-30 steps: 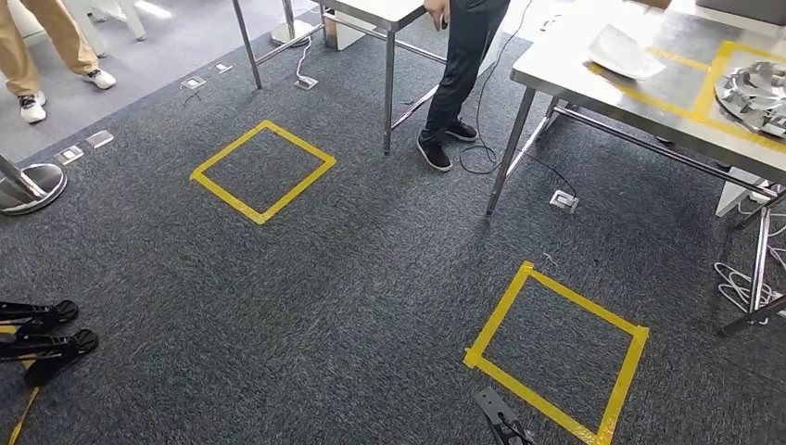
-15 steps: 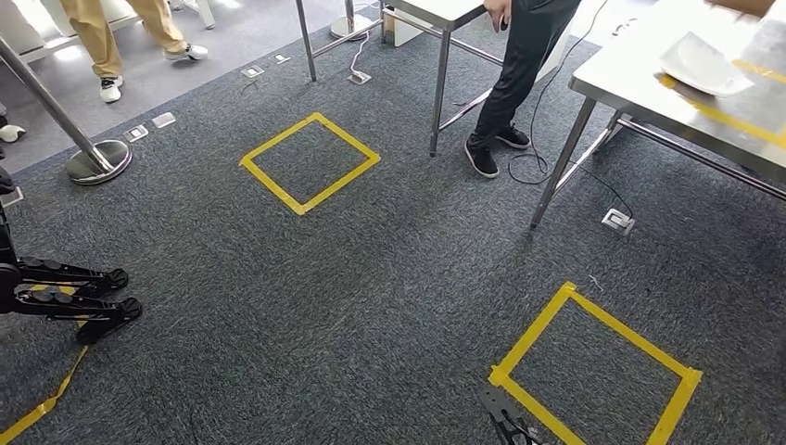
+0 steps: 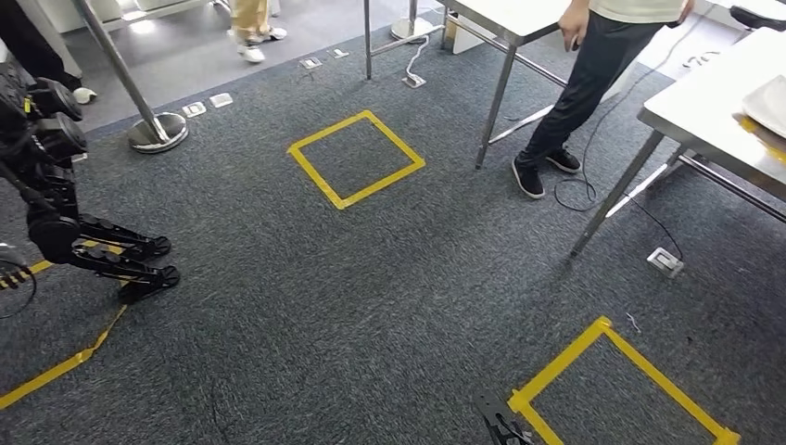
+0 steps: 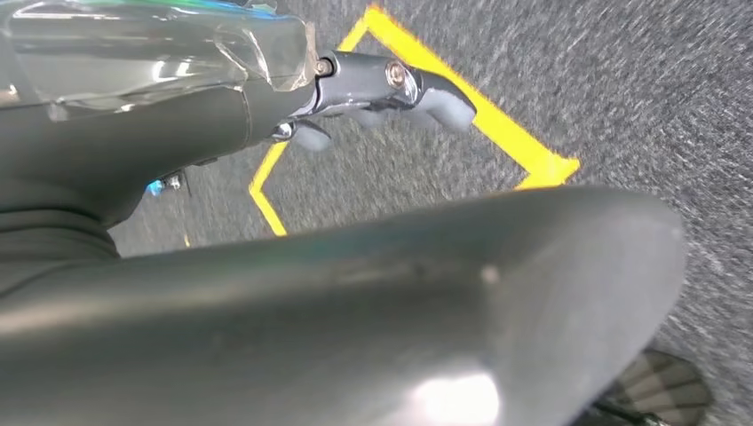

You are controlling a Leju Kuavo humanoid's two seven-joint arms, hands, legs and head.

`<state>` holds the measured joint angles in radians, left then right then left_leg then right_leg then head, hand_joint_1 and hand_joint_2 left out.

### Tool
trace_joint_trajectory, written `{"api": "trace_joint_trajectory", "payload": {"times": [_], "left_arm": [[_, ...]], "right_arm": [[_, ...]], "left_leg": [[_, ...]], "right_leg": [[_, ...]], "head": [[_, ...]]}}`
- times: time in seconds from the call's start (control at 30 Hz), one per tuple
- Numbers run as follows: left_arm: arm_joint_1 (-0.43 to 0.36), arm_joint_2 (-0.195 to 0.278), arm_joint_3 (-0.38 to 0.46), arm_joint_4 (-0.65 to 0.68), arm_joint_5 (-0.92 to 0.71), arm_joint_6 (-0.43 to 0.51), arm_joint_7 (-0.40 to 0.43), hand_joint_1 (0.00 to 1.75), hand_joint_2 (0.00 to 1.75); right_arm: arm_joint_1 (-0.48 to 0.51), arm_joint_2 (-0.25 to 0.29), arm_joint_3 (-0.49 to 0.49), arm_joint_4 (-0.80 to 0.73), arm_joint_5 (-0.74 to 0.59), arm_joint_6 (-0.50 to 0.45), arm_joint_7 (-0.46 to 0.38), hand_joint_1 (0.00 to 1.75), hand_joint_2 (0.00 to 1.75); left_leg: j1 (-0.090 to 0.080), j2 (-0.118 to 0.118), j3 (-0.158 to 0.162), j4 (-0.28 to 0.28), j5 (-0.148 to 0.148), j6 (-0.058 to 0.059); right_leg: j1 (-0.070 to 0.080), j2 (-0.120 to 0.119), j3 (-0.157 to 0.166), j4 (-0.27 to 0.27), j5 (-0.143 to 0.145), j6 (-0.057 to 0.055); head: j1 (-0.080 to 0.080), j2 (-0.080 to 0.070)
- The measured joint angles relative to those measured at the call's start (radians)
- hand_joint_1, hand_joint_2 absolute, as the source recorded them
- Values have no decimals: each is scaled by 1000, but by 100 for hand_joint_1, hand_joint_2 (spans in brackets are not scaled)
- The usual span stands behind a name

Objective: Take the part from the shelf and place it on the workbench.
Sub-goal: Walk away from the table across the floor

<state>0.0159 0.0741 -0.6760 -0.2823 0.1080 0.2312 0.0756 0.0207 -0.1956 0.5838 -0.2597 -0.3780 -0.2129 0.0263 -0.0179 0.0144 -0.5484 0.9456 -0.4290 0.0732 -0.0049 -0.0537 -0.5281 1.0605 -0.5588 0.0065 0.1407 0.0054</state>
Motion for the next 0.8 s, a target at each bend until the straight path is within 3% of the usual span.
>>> {"api": "trace_joint_trajectory", "payload": {"times": [0.07,0.1,0.13,0.17,0.23,0.27,0.33,0.4,0.47,0.53,0.6,0.63,0.67,0.7,0.73,0.8], "left_arm": [[-4,-3,0,0,0,0,0,0,0],[-4,-4,0,0,1,0,0,0,0],[-3,-6,0,0,3,-1,0,0,0],[-2,-7,0,0,9,-3,0,0,0],[0,-10,0,1,23,-6,-4,0,0],[0,-11,0,2,29,-7,-7,0,0],[2,-13,0,4,38,-8,-14,0,0],[6,-17,0,8,42,-8,-19,0,0],[8,-20,0,13,44,-9,-21,0,0],[6,-22,0,15,45,-9,-23,0,0],[4,-25,0,15,46,-10,-24,0,0],[5,-27,0,16,47,-11,-24,0,0],[6,-28,0,16,47,-11,-24,0,0],[6,-29,0,16,48,-12,-24,0,0],[6,-29,0,17,48,-12,-24,0,0],[3,-27,0,17,48,-12,-24,0,0]], "right_arm": [[3,-3,0,0,0,0,0,0,0],[4,-4,0,1,0,1,1,0,0],[5,-4,0,1,1,5,3,0,0],[5,-5,1,1,3,13,7,0,0],[2,-7,4,1,8,32,18,0,0],[-1,-9,7,1,11,42,22,0,0],[-8,-10,12,1,13,55,26,0,0],[-16,-12,16,1,14,63,30,0,0],[-20,-16,20,1,15,67,33,0,0],[-20,-23,23,1,15,70,34,0,0],[-17,-26,24,1,15,70,34,0,0],[-17,-27,24,1,15,71,34,0,0],[-18,-28,25,1,15,71,34,0,0],[-18,-28,25,1,15,71,34,0,0],[-19,-28,26,1,15,71,34,0,0],[-20,-26,27,1,15,72,34,0,0]], "left_leg": [[0,-26,0,-2,2,2],[1,-40,0,-1,2,1],[2,-54,1,1,1,-1],[5,-68,2,4,-2,-5],[10,-94,1,17,-10,-18],[11,-105,-2,26,-15,-26],[11,-121,-9,37,-22,-39],[15,-129,-14,40,-23,-46],[18,-88,-32,77,-45,-54],[20,-35,-87,190,-105,-61],[22,-22,-156,317,-153,-63],[22,-20,-171,341,-152,-61],[20,-19,-166,325,-133,-56],[17,-13,-141,271,-99,-48],[10,3,-102,195,-63,-37],[-7,42,-42,78,-24,-18]], "right_leg": [[-6,42,-70,139,-52,-2],[-9,47,-97,187,-63,4],[-14,49,-109,200,-59,14],[-19,50,-99,169,-37,29],[-31,72,-44,37,25,59],[-35,85,-19,-21,47,63],[-33,97,0,-67,62,48],[-28,80,4,-69,64,26],[-27,64,9,-71,66,12],[-21,45,11,-71,65,4],[-13,23,12,-71,61,-1],[-10,12,13,-71,59,-3],[-7,2,15,-71,57,-6],[-5,-7,18,-72,55,-8],[-4,-16,23,-74,53,-9],[0,-34,31,-79,49,-7]], "head": [[0,0],[0,0],[0,0],[0,0],[0,0],[0,0],[0,0],[-1,0],[-1,0],[-1,0],[-1,0],[-1,0],[-1,0],[-1,0],[-1,0],[-1,0]]}}
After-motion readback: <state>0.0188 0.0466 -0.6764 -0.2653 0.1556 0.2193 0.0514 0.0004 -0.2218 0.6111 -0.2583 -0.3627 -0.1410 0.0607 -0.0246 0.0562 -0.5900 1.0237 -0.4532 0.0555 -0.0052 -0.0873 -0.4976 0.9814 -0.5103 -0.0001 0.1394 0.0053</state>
